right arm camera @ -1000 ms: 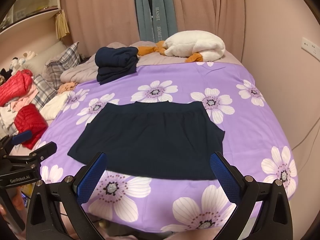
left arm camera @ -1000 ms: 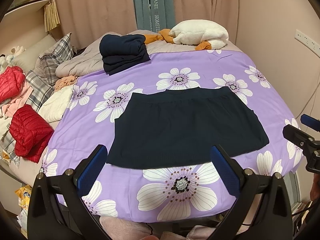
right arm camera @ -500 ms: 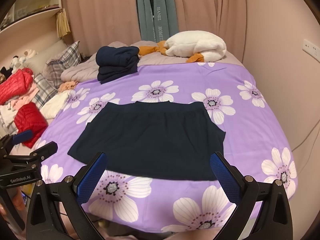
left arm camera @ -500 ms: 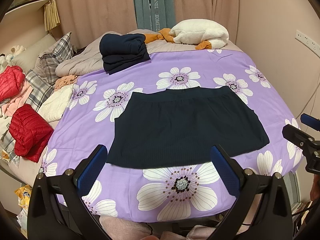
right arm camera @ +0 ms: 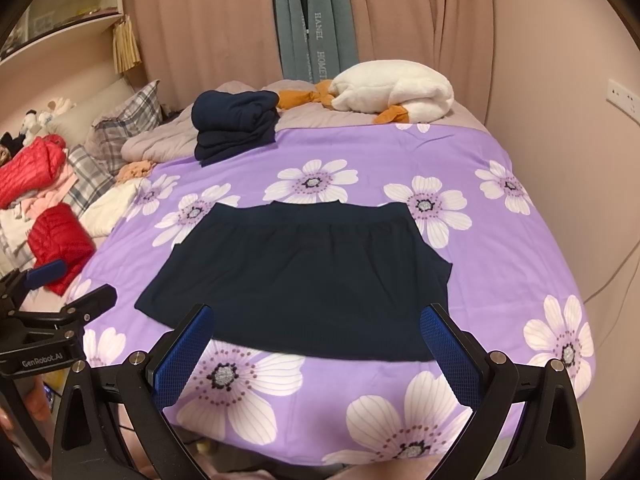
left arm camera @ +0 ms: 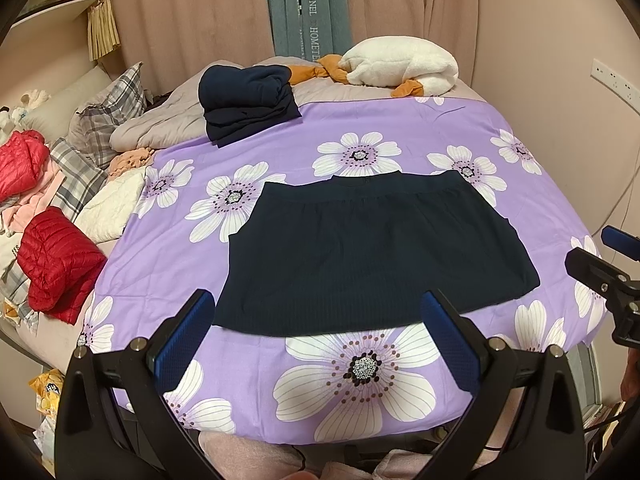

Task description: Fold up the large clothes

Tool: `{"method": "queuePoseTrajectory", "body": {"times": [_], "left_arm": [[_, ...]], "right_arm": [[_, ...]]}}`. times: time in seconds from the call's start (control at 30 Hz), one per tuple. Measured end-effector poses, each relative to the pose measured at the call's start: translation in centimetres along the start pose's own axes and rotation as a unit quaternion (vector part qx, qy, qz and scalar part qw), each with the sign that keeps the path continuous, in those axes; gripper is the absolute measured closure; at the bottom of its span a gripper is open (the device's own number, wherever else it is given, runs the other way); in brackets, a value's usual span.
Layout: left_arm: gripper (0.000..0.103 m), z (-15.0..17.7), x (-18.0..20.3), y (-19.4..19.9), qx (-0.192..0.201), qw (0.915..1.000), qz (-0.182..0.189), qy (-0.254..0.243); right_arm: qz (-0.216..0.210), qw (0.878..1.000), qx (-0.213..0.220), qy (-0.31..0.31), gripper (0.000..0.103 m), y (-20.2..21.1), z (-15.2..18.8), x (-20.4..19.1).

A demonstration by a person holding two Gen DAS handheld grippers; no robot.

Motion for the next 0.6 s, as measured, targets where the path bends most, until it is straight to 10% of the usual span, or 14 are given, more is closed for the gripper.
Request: {"method": "queuePoseTrajectory", "body": {"times": [0.6], "left_arm": [[0.000, -0.12, -0.65, 0.60, 0.007, 1.0000, -0.007, 0.001]], "right_arm": [[-0.001, 1.000, -0.001, 0.003, 0.001, -0.15, 0.04, 0.01]]}}
Point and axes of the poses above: each gripper's, at about its wrist camera, not at the fingertips, and y roughly against the way its jaws point, x to its right, z to its underside, the point moved 8 cm from there along -y, roughly the way its jaws point, and after that the axes turned 5 degrees about z, right-handed, at the moved point
